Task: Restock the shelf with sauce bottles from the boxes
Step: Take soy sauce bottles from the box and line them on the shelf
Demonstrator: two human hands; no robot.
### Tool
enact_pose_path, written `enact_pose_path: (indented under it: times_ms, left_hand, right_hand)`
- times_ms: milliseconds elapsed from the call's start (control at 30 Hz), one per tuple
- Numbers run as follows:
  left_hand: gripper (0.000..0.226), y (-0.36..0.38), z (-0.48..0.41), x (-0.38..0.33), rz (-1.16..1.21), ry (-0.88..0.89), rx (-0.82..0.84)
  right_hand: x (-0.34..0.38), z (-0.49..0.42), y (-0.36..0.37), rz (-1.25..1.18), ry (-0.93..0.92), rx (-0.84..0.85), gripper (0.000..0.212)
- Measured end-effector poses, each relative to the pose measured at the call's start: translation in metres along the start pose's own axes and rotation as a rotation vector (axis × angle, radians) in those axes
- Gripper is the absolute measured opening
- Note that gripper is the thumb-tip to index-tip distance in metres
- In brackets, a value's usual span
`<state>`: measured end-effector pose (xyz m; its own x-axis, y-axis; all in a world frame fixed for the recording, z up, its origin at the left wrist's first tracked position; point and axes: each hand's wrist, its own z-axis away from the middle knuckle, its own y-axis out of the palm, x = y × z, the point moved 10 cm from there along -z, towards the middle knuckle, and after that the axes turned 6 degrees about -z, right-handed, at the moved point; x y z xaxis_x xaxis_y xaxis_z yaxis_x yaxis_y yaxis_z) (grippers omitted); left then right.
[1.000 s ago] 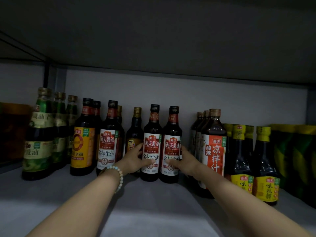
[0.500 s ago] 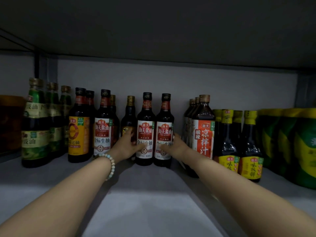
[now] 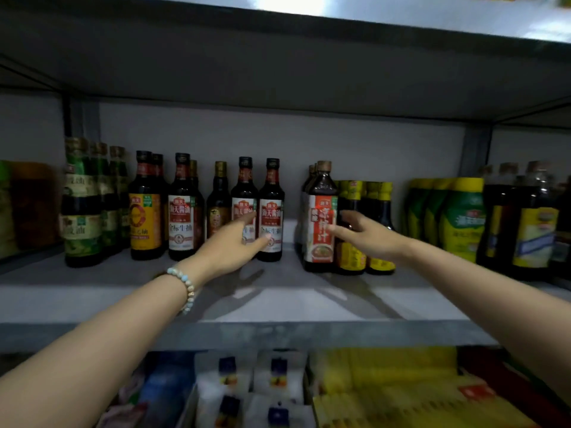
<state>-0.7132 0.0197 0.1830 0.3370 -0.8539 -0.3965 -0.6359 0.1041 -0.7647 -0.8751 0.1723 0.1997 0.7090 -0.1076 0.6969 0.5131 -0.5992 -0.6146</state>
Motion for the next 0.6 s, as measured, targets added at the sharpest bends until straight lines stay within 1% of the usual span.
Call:
enact_pose_path:
  times_ms: [67, 133, 267, 400, 533, 600]
  left_hand:
    - [0.078, 0.004, 0.017, -0.026, -0.073, 0.015, 0.016]
    - [0.078, 0.011, 0.037, -0.053, -0.133, 0.023, 0.026]
    - [0.078, 0.037, 0.075, -0.116, -0.191, 0.077, 0.038]
    - [0.075, 0.083, 0.115, -0.179, -0.179, 0.110, 0.046]
    - [0.073, 0.128, 0.152, -0.238, -0.187, 0.163, -0.019]
    - [0.074, 0.148, 0.168, -0.253, -0.177, 0.172, -0.041]
  right_hand:
    - [-0.013, 0.027, -0.024, 0.042, 0.038, -0.013, 0.070]
    - [-0.027, 0.055, -0.042, 0.089, 0.050, 0.027, 0.075]
    - [-0.059, 0.110, -0.073, 0.157, 0.066, 0.097, 0.073]
    - [-0.103, 0.163, -0.105, 0.240, 0.086, 0.127, 0.079]
    - [-0.153, 0.219, -0.127, 0.298, 0.087, 0.176, 0.084]
    - [-0.171, 0.241, -0.133, 0.292, 0.037, 0.177, 0.081]
